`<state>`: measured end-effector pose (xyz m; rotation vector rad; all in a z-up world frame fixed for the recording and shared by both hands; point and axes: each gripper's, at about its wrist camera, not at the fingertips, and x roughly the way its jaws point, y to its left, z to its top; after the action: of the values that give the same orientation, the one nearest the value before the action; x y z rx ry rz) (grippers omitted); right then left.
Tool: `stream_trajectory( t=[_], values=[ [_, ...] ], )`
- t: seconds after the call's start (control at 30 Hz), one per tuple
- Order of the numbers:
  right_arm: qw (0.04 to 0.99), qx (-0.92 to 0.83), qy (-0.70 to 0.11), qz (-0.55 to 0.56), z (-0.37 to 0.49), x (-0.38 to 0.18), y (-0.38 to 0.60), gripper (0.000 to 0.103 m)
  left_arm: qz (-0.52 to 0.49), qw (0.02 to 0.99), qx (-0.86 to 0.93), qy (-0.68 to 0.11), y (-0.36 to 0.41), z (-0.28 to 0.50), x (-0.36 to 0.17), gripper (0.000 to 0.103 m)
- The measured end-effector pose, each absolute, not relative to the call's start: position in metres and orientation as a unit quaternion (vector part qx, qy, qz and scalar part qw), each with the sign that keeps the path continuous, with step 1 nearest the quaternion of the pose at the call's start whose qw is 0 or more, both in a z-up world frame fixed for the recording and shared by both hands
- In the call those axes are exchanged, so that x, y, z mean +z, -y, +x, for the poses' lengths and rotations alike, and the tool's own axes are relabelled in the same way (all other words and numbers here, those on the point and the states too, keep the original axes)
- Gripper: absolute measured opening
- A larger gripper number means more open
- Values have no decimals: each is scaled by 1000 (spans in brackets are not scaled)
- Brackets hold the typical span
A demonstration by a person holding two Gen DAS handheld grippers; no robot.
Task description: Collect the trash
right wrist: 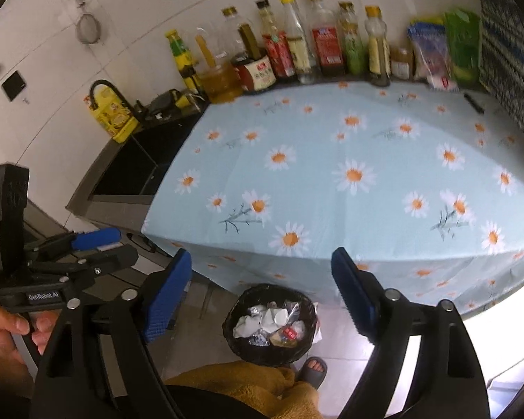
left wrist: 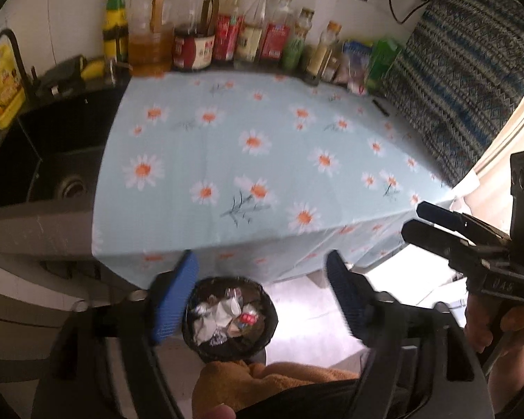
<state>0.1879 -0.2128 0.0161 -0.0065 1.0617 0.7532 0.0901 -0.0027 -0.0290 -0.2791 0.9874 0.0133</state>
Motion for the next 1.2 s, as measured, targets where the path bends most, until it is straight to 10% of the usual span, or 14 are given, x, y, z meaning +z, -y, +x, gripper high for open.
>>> stream_trajectory(
  t=[0.33,1.2],
  values=[
    [806,363,-468,-22,188,46,232,98,-110,890,14,-442,25,85,-1,97],
    [810,371,-453,-20,177,63,255,98,-106,898,24,-426,51,69,15,96]
  ],
)
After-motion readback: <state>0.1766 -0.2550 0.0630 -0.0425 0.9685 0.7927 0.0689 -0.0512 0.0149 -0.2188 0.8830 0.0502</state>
